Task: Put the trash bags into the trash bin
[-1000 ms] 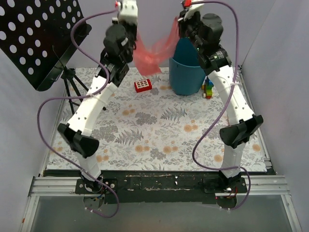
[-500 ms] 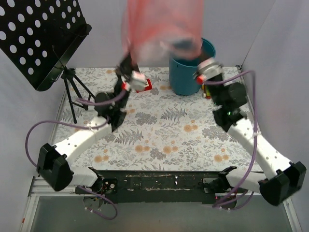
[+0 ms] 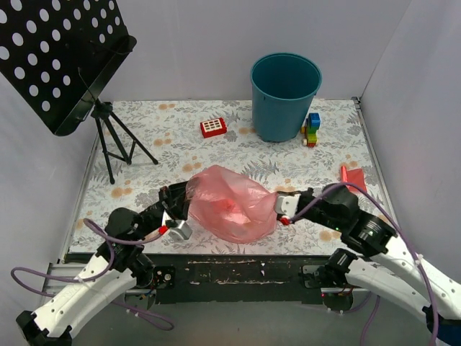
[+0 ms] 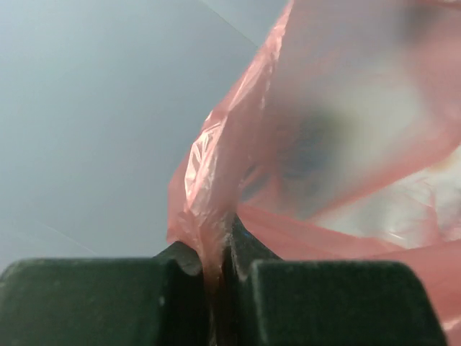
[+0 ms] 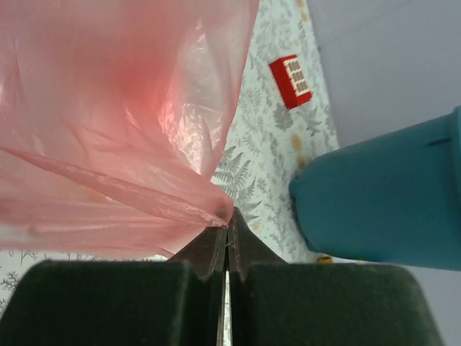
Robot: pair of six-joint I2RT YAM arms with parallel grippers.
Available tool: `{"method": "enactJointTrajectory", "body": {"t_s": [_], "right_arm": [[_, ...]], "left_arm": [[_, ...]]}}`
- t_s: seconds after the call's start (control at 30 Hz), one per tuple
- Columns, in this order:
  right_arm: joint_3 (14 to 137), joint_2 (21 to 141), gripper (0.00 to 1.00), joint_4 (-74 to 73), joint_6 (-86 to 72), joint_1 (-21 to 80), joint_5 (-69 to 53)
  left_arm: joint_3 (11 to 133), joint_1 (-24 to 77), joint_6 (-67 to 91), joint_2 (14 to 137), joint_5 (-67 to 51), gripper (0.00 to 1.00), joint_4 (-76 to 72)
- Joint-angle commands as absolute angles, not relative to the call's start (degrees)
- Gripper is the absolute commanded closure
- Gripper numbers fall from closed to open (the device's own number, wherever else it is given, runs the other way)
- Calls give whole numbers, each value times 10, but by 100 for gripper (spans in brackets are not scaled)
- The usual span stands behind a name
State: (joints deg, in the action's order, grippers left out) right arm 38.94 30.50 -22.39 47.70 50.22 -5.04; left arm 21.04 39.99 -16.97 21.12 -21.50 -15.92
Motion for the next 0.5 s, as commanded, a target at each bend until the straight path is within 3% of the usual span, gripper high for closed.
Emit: {"method": "enactJointTrajectory", "body": {"t_s": [0.0,0.17,0.27,0.37,0.47], "right_arm": [[428,394,99,-181,362,498,19],[481,460,99,-132,296,474,58],[540,530,99,-114,244,442,76],[643,632,99,-92,199,393,76],[783,776,99,-58,197,365,114]], "left_arm": [[257,403,-38,271,-124,100,-30],[455,402,260,482,150,100,107],[539,399,349,589,258,100,190],[562,388,299,624,290,100,122],[600,382,173,694,351,100,-48]]}}
